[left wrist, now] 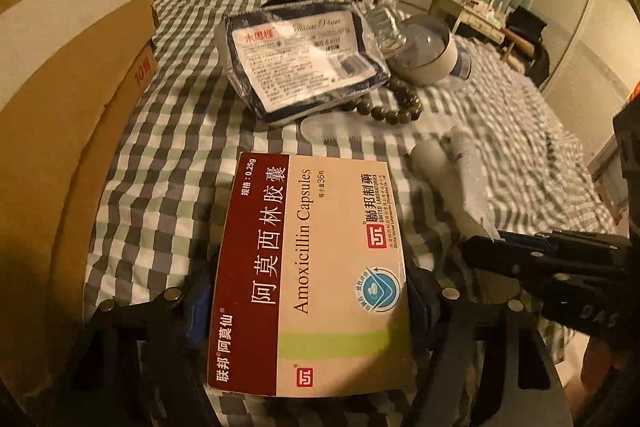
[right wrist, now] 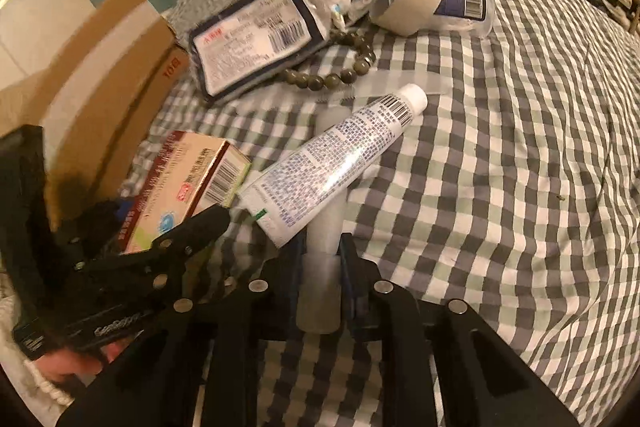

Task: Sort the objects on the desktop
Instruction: 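Grasp the Amoxicillin Capsules box with the left tool while the right tool grasps a white tube, then carry the Amoxicillin box and white tube over the cardboard box and open both tools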

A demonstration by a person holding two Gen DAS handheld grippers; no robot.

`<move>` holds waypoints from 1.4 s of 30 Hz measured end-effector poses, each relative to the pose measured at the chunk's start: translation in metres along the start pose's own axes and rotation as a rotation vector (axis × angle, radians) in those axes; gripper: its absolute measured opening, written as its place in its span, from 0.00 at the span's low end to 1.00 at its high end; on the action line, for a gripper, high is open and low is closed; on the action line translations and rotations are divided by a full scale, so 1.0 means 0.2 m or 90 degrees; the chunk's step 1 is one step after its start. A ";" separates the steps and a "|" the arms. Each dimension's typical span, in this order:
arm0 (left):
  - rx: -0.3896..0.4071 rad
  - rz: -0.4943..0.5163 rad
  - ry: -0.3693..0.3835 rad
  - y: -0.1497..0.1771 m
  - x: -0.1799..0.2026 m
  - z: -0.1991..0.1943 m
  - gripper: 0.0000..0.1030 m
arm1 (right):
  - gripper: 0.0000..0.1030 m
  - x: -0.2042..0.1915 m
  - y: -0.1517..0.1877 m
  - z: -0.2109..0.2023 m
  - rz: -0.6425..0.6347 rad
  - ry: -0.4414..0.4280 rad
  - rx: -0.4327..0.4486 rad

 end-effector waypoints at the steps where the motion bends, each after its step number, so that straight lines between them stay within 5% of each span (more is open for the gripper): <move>1: 0.010 -0.006 0.003 -0.01 0.00 -0.02 0.74 | 0.16 0.00 -0.01 -0.03 0.015 -0.019 0.010; 5: 0.050 -0.025 0.018 -0.08 0.00 -0.12 0.74 | 0.16 -0.02 -0.07 -0.14 0.058 -0.080 0.051; 10: 0.076 -0.022 0.023 -0.16 0.02 -0.26 0.74 | 0.16 -0.06 -0.09 -0.25 0.039 -0.037 0.086; 26: 0.153 -0.003 0.039 -0.31 0.08 -0.70 0.74 | 0.16 -0.41 -0.13 -0.69 -0.005 -0.059 0.193; 34: 0.227 -0.043 -0.030 -0.52 -0.25 -1.03 0.74 | 0.17 -0.79 -0.26 -0.74 -0.062 -0.120 0.210; 42: 0.187 -0.139 -0.139 -0.44 -0.85 -1.03 0.74 | 0.17 -1.29 -0.33 -0.45 -0.114 -0.199 0.141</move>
Point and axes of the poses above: each gripper's, at about its wrist camera, not at the fingertips, and z roughly the way its jaws point, x to its right, y to its underside, the point moved 7 cm from there along z, roughly the way its jaws point, and after that the axes turned 5 degrees about z, right-handed, at the moved point
